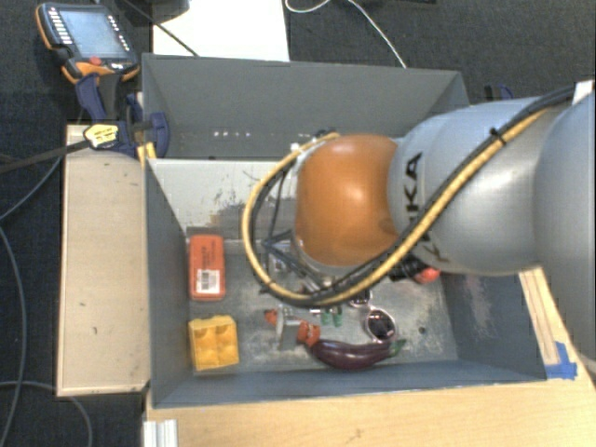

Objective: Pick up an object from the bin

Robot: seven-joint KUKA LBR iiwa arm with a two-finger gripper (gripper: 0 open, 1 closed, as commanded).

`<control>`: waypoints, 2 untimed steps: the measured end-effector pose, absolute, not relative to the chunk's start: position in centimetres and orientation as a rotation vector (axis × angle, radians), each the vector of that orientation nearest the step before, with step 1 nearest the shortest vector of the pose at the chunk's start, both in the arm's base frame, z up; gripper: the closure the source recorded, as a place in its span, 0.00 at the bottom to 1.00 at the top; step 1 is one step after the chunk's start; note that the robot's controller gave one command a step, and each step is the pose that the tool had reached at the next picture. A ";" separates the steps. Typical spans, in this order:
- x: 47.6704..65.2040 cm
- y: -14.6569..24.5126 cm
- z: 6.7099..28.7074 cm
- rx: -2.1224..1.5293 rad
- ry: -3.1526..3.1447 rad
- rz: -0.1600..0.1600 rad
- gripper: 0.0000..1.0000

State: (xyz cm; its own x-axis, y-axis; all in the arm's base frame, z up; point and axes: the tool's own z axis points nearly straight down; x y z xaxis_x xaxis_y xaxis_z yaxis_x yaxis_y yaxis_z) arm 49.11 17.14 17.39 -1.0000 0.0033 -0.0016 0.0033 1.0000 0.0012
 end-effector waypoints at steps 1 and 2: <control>49.6 13.5 9.4 0.224 3.135 0.002 0.00; 49.6 12.7 7.2 0.262 3.133 0.001 0.00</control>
Offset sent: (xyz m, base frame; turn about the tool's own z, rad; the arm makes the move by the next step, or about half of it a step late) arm 0.0087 -0.0467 -0.0668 0.1423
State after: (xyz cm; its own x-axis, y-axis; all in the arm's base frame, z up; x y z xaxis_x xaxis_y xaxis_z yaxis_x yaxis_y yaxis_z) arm 49.64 12.67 7.15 -0.9861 0.1662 0.0024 0.1662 0.9861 0.0002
